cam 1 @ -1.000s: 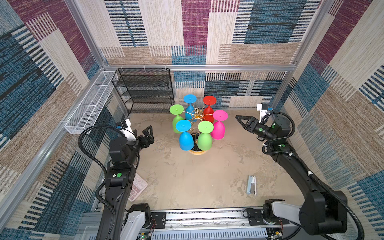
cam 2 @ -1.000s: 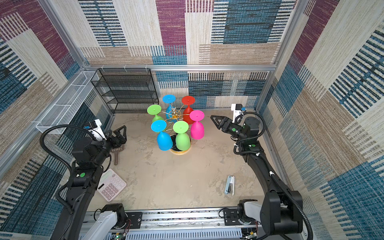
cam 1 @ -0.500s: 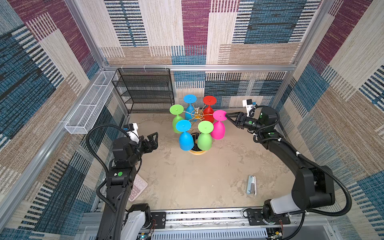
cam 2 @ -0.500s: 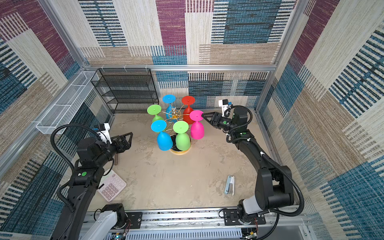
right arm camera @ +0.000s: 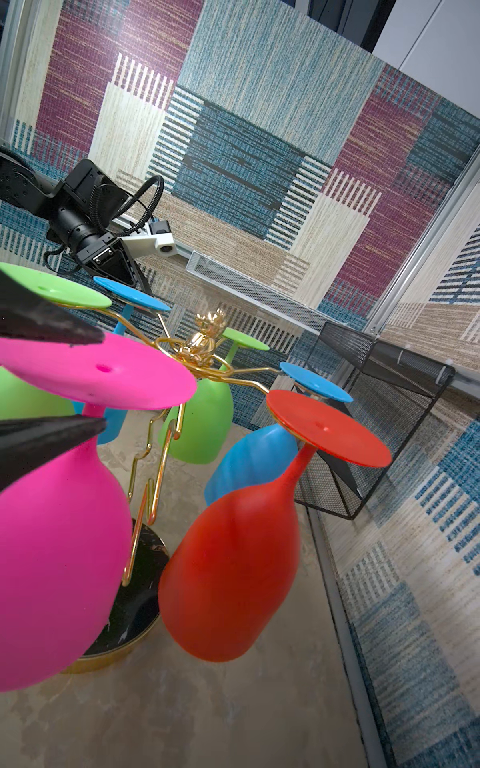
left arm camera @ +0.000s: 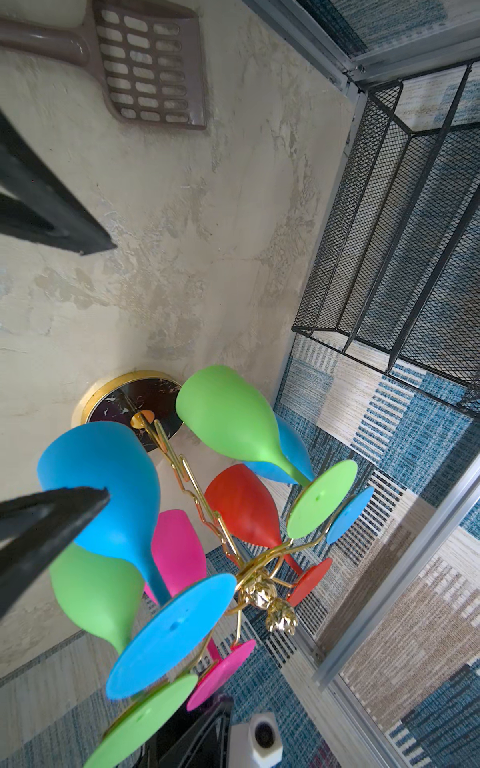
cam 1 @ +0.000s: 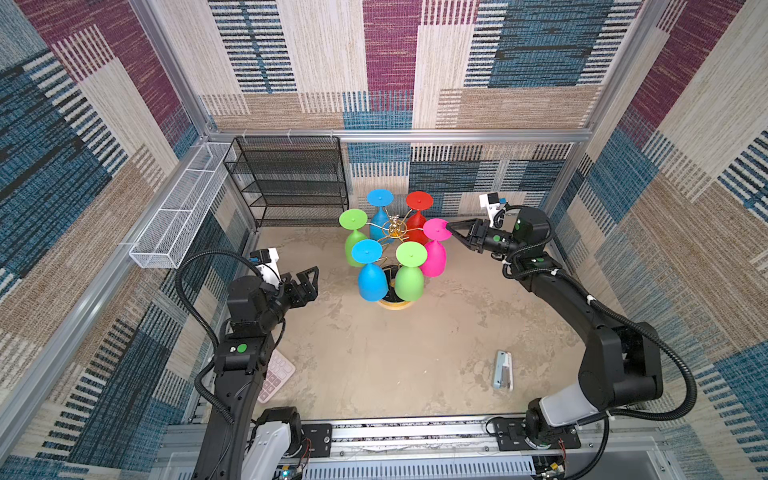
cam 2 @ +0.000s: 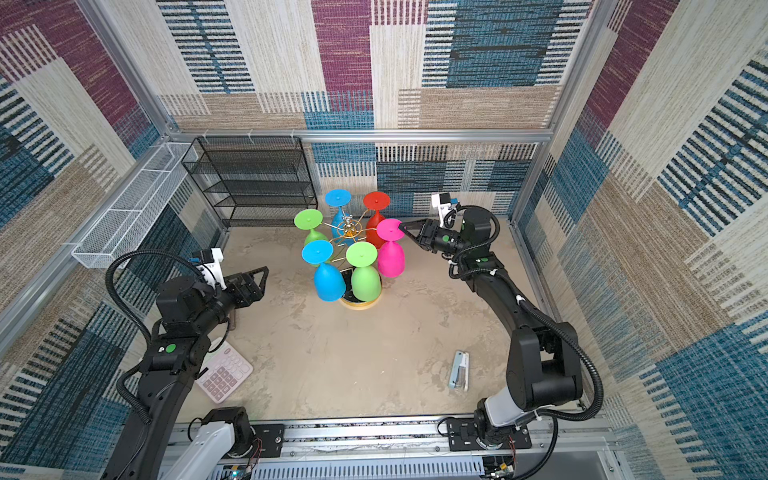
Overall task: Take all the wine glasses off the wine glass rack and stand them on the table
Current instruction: 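Reach the right gripper toward the magenta glass stem while the left arm rises, then close the right gripper on the magenta glass stem near its base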
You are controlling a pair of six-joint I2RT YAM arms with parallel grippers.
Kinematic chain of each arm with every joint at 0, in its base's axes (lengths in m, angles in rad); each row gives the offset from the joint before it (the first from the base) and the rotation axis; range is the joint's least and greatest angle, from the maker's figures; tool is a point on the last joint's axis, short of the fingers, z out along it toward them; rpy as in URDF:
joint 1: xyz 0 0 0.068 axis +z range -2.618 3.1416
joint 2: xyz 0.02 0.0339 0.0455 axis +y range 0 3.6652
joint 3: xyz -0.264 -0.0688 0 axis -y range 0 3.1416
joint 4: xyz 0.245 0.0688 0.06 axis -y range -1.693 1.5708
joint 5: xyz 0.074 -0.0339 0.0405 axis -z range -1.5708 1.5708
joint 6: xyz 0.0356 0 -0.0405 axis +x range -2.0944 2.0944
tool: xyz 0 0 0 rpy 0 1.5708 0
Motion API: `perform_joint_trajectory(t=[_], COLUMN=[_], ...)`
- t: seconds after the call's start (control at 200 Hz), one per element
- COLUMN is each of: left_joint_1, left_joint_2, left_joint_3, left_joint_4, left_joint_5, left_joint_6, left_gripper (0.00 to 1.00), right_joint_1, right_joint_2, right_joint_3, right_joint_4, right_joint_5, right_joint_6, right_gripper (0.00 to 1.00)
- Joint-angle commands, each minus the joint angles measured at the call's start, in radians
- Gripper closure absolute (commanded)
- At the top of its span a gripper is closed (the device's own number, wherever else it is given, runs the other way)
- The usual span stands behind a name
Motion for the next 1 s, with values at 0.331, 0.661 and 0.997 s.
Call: perform_joint_trajectory(t=[0.331, 0.661, 0.997], left_joint_1=[0.000, 0.001, 0.002], left_joint_2=[-0.015, -0.018, -0.027], left_joint_3=[-0.007, -0.007, -0.009], left_joint_4=[0.039, 0.038, 0.038], left_joint_5=[0.007, 0.013, 0.019], left_joint_6=[-0.027, -0.030, -0.031], left_gripper=[0.09, 0.09, 0.09], right_joint_1=[0.004, 0.002, 0.003], right_joint_2=[0.011, -0.004, -0.023], right_joint_3=[0.045, 0.054, 0.046], right_joint_4=[-0.083, -0.113, -0.092], right_joint_5=[0.008, 0.012, 0.000], right_joint_6=[-0.034, -0.029, 0.026], right_gripper=[0.80, 0.97, 1.00])
